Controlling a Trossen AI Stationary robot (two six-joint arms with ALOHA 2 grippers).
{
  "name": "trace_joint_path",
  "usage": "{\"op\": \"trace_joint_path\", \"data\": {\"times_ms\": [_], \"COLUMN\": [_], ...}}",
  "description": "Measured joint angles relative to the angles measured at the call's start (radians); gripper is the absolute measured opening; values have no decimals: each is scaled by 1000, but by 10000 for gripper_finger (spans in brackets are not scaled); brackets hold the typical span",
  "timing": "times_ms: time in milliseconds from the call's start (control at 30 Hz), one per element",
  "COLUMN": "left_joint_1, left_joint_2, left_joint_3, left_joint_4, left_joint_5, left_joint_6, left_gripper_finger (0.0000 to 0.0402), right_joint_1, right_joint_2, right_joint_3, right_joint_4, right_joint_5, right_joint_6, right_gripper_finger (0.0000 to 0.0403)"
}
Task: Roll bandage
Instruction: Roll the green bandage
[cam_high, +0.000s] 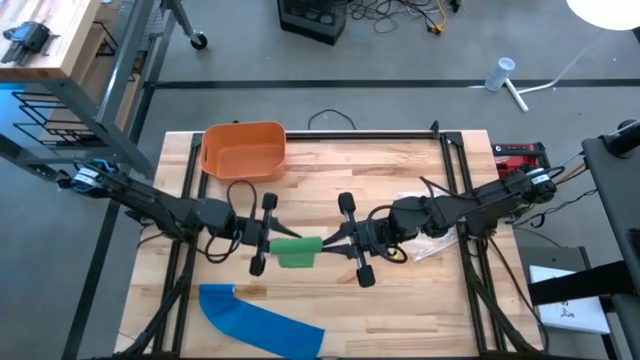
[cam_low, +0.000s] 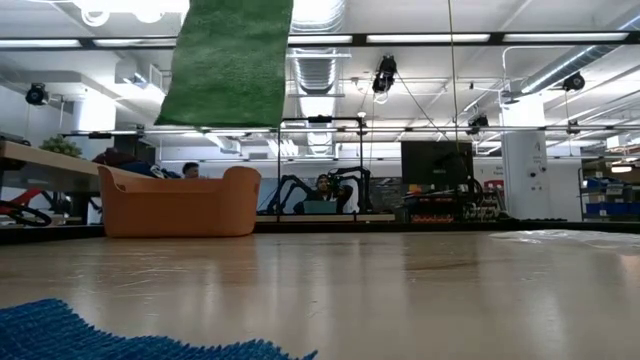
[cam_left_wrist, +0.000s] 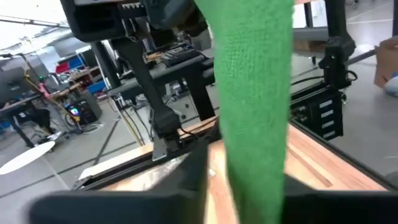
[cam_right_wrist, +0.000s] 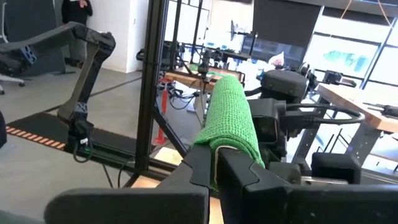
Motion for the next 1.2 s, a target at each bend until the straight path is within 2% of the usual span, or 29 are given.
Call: {"op": "trace_joint_path", "data": {"times_ms": [67, 267, 400, 667, 800, 867, 1067, 1200], "left_joint_1": [-1, -13, -21, -52, -67, -69, -83, -96], "left_joint_2": [-2, -1, 1, -1, -2, -5, -3, 11], "left_joint_3": [0, 0, 0, 0, 0, 2, 72, 110], "left_joint_4": [-5, -68, -94, -94, -87, -85, -154, -168], "left_joint_5": [0, 5, 69, 86, 87, 86, 90, 164], "left_joint_6": [1, -11, -52, -78, -105, -106, -114, -113], "left_gripper_finger": [9, 25, 11, 3, 2, 2, 3, 1], "right_joint_1": [0, 0, 0, 0, 0, -2, -5, -13], "right_joint_2": [-1, -3, -13, -13, -13, -13, -13, -7], "right_joint_3": [0, 0, 0, 0, 0, 0, -1, -1], "right_joint_4": [-1, 25, 29, -12, -70, -99, -139, -161], "right_joint_5": [1, 24, 48, 223, 406, 465, 476, 476], "right_joint_6": [-3, -27, -49, -141, -223, -245, -258, -259], "right_gripper_finger": [2, 2, 2, 2, 2, 2, 2, 2]}}
